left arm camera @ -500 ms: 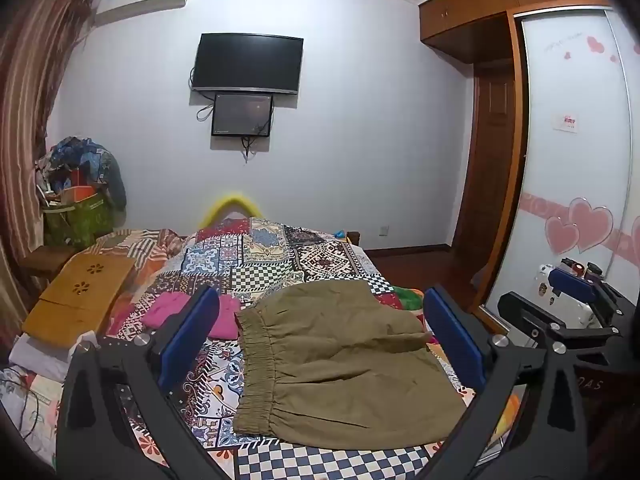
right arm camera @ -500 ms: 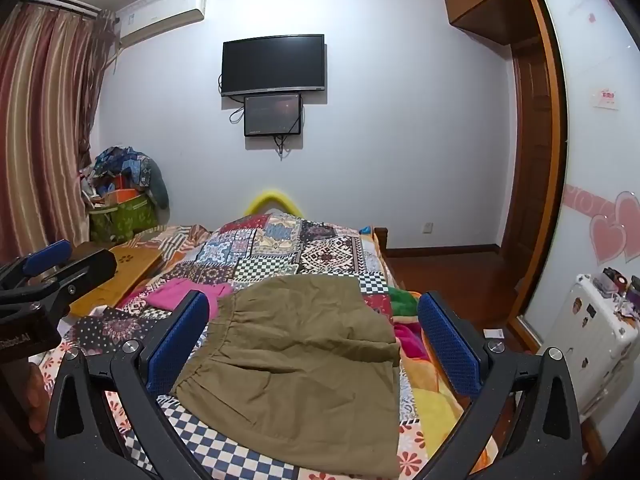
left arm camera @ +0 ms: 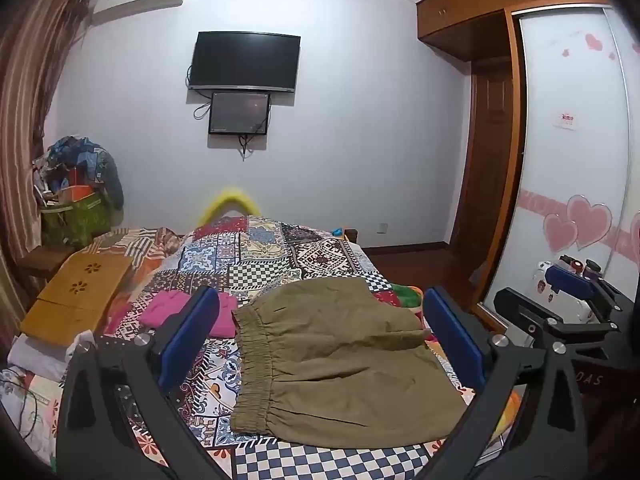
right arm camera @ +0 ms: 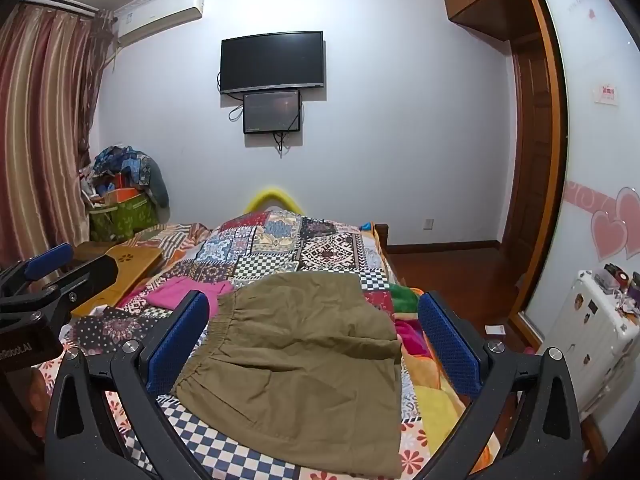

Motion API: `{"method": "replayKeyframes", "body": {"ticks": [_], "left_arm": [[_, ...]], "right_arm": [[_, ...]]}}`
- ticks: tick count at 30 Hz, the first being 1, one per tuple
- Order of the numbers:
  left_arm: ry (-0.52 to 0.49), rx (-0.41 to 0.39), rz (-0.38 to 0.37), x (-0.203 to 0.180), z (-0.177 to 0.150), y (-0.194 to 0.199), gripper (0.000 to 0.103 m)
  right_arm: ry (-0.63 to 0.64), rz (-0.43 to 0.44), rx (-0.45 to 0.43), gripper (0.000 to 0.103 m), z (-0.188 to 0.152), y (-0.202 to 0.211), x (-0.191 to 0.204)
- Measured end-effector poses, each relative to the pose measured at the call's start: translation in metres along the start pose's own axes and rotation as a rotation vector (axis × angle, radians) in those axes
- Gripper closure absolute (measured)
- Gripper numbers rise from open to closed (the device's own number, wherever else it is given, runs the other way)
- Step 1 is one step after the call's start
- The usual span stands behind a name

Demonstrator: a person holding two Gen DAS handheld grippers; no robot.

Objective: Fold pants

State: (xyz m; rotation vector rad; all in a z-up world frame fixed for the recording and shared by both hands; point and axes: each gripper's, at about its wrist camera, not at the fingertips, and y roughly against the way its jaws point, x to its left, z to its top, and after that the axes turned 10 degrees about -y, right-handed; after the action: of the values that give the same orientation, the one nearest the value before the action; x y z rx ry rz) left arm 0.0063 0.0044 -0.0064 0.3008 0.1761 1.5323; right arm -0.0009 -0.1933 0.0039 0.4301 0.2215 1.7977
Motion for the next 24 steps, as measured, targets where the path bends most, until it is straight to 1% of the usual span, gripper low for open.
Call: {"method": "replayKeyframes", "body": {"ticks": [6,24], "left_arm": [[0.002,-0.004,0.003,-0.0012,0.0005,0.0052,0.000],[-0.005,-0.010,0.012,-0.0023,-0.0003,0.0060,0.000]], "right_arm": [[-0.004,0.004,-0.001,0.000,-0.0045,-0.0010,-0.0014],[-0.004,0.011,-0.008,0.000,-0.0006,-0.0016,0.0031]]}}
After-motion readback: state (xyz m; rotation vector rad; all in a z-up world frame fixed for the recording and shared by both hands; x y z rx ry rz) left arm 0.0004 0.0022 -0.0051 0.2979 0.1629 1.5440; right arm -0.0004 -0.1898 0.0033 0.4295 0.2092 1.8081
